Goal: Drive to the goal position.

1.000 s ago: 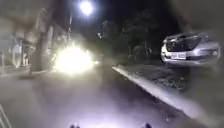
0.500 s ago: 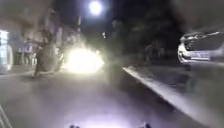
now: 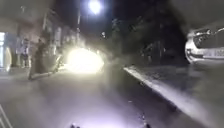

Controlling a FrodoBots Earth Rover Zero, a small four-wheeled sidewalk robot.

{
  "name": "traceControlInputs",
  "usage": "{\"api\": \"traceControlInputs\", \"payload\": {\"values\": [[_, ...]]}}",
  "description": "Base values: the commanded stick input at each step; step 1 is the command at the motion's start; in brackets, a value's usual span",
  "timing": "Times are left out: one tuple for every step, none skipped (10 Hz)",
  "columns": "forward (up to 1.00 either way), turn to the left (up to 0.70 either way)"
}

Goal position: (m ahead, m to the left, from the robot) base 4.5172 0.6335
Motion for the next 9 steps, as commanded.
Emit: {"api": "traceControlInputs", "payload": {"values": [[0.7,0.0],[0.7,0.0],[0.7,0.35],[0.7,0.35],[0.7,0.35],[0.7,0.35],[0.7,0.31],[0.7,0.07],[0.7,0.0]]}}
